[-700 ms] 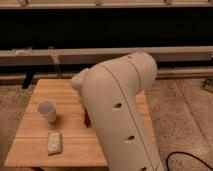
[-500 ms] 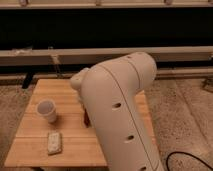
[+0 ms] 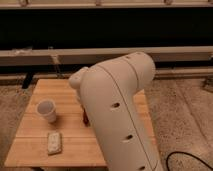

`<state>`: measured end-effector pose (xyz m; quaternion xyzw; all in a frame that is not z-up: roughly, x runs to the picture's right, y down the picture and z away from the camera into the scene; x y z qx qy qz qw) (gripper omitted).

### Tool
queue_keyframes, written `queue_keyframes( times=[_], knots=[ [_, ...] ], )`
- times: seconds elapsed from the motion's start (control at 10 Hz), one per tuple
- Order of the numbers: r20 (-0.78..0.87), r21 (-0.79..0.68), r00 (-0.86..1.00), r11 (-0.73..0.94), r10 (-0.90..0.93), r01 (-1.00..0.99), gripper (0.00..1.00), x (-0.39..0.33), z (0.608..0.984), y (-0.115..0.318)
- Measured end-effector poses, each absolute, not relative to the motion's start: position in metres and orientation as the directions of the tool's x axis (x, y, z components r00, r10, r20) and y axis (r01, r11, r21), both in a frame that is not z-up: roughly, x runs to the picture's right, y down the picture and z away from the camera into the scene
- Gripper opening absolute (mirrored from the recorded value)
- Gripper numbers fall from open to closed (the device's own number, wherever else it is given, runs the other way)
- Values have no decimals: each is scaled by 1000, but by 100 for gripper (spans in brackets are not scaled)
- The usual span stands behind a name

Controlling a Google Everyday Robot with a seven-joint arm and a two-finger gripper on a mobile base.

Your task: Drag the pepper across the table

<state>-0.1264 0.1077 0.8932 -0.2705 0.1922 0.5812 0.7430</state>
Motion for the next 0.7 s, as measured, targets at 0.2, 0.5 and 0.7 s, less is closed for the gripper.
queue_keyframes(
  times=[0.2, 0.5, 0.7],
  knots=[
    [-599, -181, 256, 182, 759, -966, 56, -128, 893, 107],
    [-597, -184, 261, 187, 758, -965, 72, -131, 893, 105],
    [-595, -187, 268, 193, 758, -963, 77, -133, 893, 103]
  ],
)
